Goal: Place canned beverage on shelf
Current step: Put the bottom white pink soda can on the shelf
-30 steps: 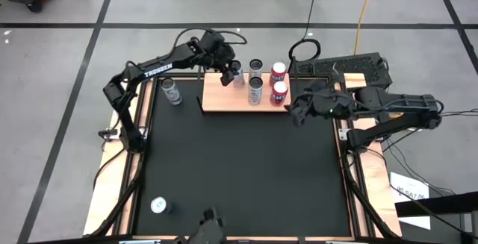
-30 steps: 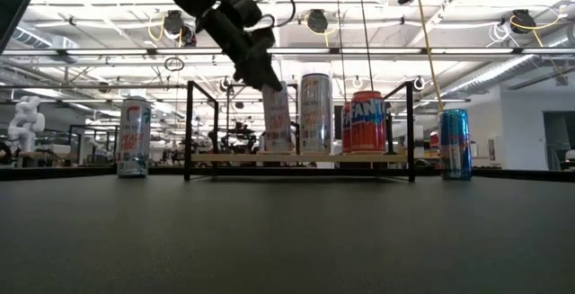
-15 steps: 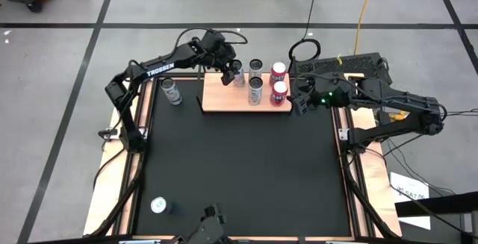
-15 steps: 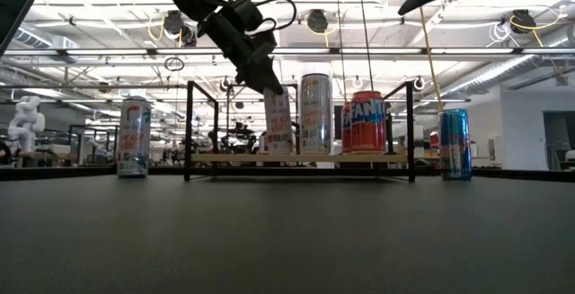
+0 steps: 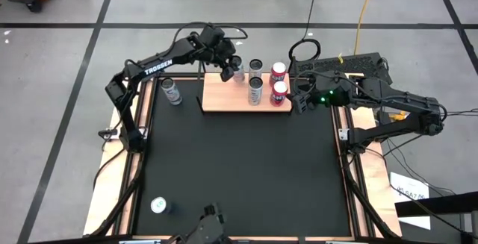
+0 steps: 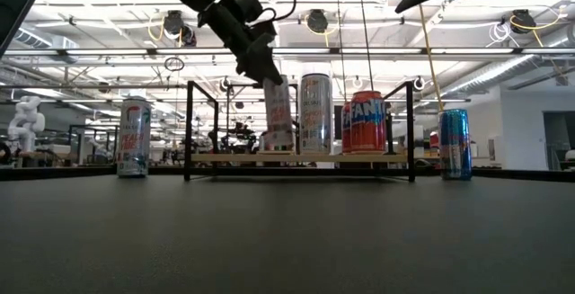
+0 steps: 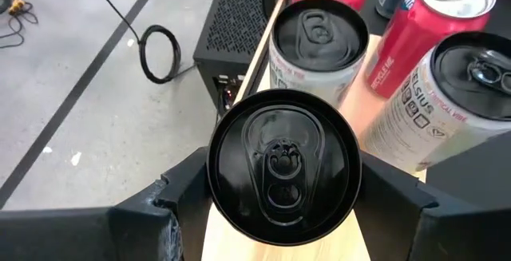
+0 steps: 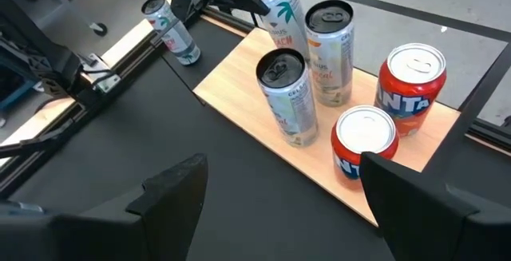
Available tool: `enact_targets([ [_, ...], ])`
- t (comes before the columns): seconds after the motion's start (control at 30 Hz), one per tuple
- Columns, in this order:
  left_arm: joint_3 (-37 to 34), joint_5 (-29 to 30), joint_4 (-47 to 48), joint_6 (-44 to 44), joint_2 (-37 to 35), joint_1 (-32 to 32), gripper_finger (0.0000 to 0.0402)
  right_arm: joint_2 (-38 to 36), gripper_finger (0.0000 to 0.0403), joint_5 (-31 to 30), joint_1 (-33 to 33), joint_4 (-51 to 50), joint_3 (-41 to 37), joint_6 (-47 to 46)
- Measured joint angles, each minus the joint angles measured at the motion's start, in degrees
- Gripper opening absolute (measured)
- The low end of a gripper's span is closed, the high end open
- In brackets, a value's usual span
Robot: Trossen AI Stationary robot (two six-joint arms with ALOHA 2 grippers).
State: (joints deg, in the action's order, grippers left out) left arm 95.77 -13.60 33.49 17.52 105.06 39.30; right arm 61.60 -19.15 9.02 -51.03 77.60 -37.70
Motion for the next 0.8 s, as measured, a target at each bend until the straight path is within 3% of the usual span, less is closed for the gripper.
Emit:
enact_targets([
  [0.53, 0.0, -1.2, 1.8, 0.9, 0.5, 0.5, 0.0234, 0.0, 0.0312, 1.5, 0.0, 0.0, 0.0, -2.0],
  [0.8, 0.2, -1.6, 3.4, 0.8, 2.7, 0.8, 0.0270, 0.0, 0.0312, 1.5, -0.1, -0.1, 0.0, -2.5],
])
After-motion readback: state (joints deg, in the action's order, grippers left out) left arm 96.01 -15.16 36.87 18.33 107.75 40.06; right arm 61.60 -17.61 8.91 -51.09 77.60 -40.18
